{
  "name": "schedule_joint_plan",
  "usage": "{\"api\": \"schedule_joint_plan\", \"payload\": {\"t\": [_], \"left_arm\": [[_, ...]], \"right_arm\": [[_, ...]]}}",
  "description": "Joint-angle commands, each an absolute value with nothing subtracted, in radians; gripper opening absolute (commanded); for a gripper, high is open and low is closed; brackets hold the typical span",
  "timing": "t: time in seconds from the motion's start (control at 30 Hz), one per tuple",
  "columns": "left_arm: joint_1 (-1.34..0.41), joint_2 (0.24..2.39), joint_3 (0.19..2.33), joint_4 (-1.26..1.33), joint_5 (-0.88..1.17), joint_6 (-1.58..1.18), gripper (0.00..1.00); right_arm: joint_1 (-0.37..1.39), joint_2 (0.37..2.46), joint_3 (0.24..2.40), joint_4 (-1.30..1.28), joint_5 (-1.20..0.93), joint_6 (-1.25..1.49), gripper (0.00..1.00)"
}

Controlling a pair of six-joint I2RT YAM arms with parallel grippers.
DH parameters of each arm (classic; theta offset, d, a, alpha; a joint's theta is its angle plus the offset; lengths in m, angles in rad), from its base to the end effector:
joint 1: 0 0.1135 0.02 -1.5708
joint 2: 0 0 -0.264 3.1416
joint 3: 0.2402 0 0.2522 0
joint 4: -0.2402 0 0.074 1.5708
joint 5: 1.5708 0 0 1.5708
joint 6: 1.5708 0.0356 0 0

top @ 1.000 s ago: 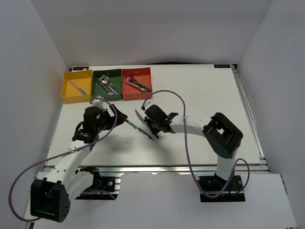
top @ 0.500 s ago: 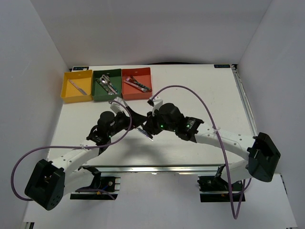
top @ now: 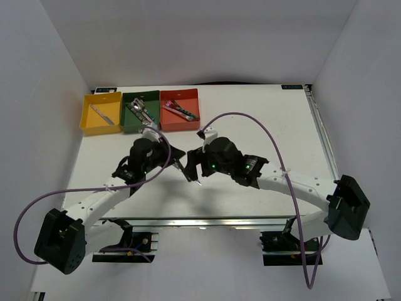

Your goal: Sort the eating utensils into containers

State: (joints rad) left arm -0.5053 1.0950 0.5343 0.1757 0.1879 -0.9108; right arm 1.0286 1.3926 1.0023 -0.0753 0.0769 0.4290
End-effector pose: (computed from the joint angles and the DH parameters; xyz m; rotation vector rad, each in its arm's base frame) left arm 0.2063 -0.1217 0.2278 -0.2945 2.1001 -1.0789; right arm 0.1677 0.2730 0.2864 -0.5831 2.0583 0.8170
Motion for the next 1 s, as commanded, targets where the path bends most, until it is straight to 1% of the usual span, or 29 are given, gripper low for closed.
{"api": "schedule_joint_plan", "payload": {"t": [0.0, 0.03, 0.1, 0.13, 0.17, 0.2, 0.23, 0.27, 0.3, 0.33, 0.4, 0.43, 0.47, 0.5, 0.53, 0.57, 0.63, 0.67, 0.8, 0.97], "left_arm": [[-0.405, 1.112, 0.705, -0.082, 0.061, -0.821, 0.00], [-0.314, 1.133, 0.745, -0.163, 0.064, -0.801, 0.00], [-0.220, 1.239, 0.849, -0.260, 0.045, -0.706, 0.00], [-0.136, 1.285, 0.968, -0.344, 0.011, -0.669, 0.00], [-0.105, 1.336, 1.032, -0.382, -0.035, -0.602, 0.00], [-0.074, 1.447, 1.101, -0.431, -0.072, -0.576, 0.00], [-0.028, 1.507, 1.249, -0.508, -0.130, -0.542, 0.00], [-0.015, 1.572, 1.335, -0.561, -0.185, -0.484, 0.00], [-0.003, 1.700, 1.423, -0.613, -0.242, -0.465, 0.00], [0.049, 1.766, 1.592, -0.696, -0.303, -0.440, 0.00], [0.089, 1.894, 1.762, -0.771, -0.327, -0.425, 0.00], [0.121, 2.011, 1.845, -0.838, -0.324, -0.419, 0.00], [0.133, 2.069, 2.008, -0.872, -0.345, -0.419, 0.00], [0.155, 2.171, 2.093, -0.934, -0.353, -0.419, 0.00], [0.164, 2.216, 2.177, -0.958, -0.356, -0.420, 0.00], [0.172, 2.256, 2.321, -0.972, -0.354, -0.416, 0.00], [0.192, 2.307, 2.403, -0.948, -0.353, -0.408, 0.00], [0.201, 2.312, 2.408, -0.921, -0.345, -0.402, 0.00], [0.236, 2.289, 2.306, -0.801, -0.342, -0.396, 0.00], [0.258, 2.315, 2.292, -0.727, -0.299, -0.390, 0.00]], "right_arm": [[0.988, 1.306, 0.973, -0.107, 0.189, 0.471, 0.89], [0.974, 1.289, 0.935, -0.115, 0.190, 0.475, 0.89], [0.939, 1.229, 0.898, -0.132, 0.195, 0.479, 0.89], [0.930, 1.207, 0.879, -0.143, 0.202, 0.477, 0.89], [0.914, 1.165, 0.846, -0.147, 0.202, 0.474, 0.89], [0.907, 1.142, 0.832, -0.152, 0.201, 0.465, 0.89], [0.902, 1.123, 0.818, -0.162, 0.202, 0.462, 0.89], [0.893, 1.083, 0.793, -0.169, 0.204, 0.457, 0.89], [0.887, 1.065, 0.779, -0.172, 0.206, 0.451, 0.89], [0.885, 1.046, 0.764, -0.176, 0.204, 0.449, 0.89], [0.877, 1.000, 0.721, -0.170, 0.199, 0.445, 0.89], [0.874, 0.990, 0.712, -0.170, 0.195, 0.437, 0.89], [0.870, 0.973, 0.704, -0.176, 0.195, 0.433, 0.89], [0.868, 0.965, 0.693, -0.181, 0.195, 0.427, 0.89], [0.868, 0.956, 0.686, -0.184, 0.190, 0.423, 0.89], [0.865, 0.937, 0.678, -0.180, 0.184, 0.420, 0.89], [0.864, 0.919, 0.651, -0.163, 0.155, 0.419, 0.89], [0.862, 0.907, 0.643, -0.155, 0.138, 0.417, 0.89], [0.861, 0.884, 0.603, -0.121, 0.074, 0.431, 0.89], [0.861, 0.853, 0.560, -0.107, 0.058, 0.443, 0.89]]}}
